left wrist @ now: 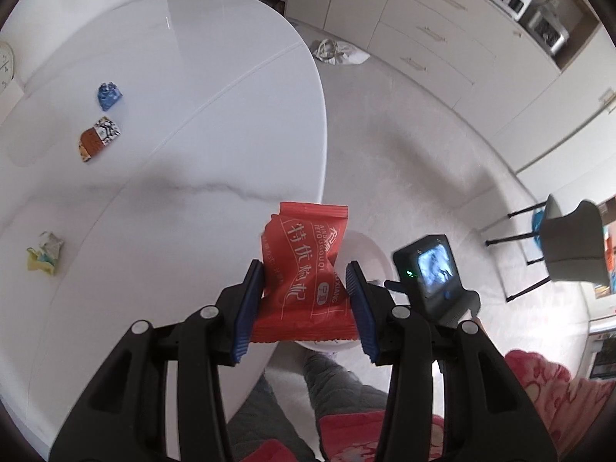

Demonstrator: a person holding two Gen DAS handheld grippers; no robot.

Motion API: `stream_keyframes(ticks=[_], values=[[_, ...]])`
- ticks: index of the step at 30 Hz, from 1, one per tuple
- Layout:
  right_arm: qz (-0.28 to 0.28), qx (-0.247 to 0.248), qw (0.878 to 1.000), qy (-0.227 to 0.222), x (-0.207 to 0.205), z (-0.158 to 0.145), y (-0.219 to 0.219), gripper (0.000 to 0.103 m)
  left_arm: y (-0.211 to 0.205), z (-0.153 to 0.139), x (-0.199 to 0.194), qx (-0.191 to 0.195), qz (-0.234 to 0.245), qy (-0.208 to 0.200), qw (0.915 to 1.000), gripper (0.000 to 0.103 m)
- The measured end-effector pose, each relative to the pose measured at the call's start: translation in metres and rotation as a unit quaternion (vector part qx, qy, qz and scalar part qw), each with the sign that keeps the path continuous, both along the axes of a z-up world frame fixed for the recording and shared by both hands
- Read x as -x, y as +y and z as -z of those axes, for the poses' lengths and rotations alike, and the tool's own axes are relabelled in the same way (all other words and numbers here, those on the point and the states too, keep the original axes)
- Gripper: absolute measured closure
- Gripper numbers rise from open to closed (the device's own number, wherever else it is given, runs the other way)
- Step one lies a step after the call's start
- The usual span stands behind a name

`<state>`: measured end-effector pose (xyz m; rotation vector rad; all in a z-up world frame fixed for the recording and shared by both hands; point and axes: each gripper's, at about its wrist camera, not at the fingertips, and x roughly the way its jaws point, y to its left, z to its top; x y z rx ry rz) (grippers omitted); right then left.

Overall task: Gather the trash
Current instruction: 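Drop the white paper into the bin with the right gripper while the left drops the red packet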

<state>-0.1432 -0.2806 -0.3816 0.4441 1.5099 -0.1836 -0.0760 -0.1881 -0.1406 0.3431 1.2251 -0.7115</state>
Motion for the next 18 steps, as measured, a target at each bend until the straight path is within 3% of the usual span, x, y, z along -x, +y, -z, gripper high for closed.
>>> stream_keyframes(ticks=[6, 13, 18], values=[[0.008, 0.007, 1.0, -0.015, 0.015, -0.02, -0.005, 0.006, -0.011, 0.018, 0.007, -0.013, 0.007, -0.001, 0.9999, 0.06], [0.002, 0.069, 0.996, -0.057, 0.047, -0.079, -0.024, 0.003, -0.037, 0.046, 0.026, -0.03, 0.051, 0.01, 0.9982, 0.06], [-0.002, 0.099, 0.992, -0.073, 0.068, -0.109, -0.039, 0.003, -0.055, 0.078, 0.036, -0.044, 0.081, 0.043, 0.9948, 0.058]])
